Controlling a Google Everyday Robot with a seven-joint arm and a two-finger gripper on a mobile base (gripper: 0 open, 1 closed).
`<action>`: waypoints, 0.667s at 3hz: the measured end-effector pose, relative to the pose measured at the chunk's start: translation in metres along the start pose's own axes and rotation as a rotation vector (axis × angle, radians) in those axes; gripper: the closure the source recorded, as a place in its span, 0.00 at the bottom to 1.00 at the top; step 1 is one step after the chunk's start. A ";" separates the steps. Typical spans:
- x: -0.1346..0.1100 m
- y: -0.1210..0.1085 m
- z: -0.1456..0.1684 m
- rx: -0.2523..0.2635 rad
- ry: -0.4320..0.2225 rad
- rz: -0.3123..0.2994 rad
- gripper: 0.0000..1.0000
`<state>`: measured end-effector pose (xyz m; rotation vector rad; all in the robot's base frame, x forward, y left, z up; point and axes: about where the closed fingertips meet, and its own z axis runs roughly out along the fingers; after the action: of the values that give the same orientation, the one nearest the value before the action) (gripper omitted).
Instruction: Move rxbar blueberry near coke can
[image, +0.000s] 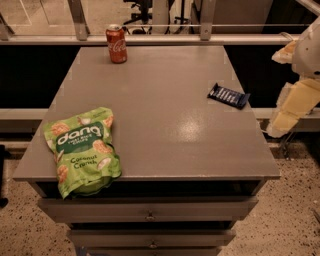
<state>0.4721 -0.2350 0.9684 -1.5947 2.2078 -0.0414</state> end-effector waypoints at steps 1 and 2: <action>0.009 -0.038 0.036 -0.023 -0.078 0.077 0.00; 0.013 -0.069 0.078 -0.034 -0.146 0.140 0.00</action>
Offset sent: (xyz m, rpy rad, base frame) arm 0.1406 -0.0268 -0.0948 0.2965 -0.0022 -0.1306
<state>0.5575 -0.2535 0.9115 -1.4088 2.2103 0.1493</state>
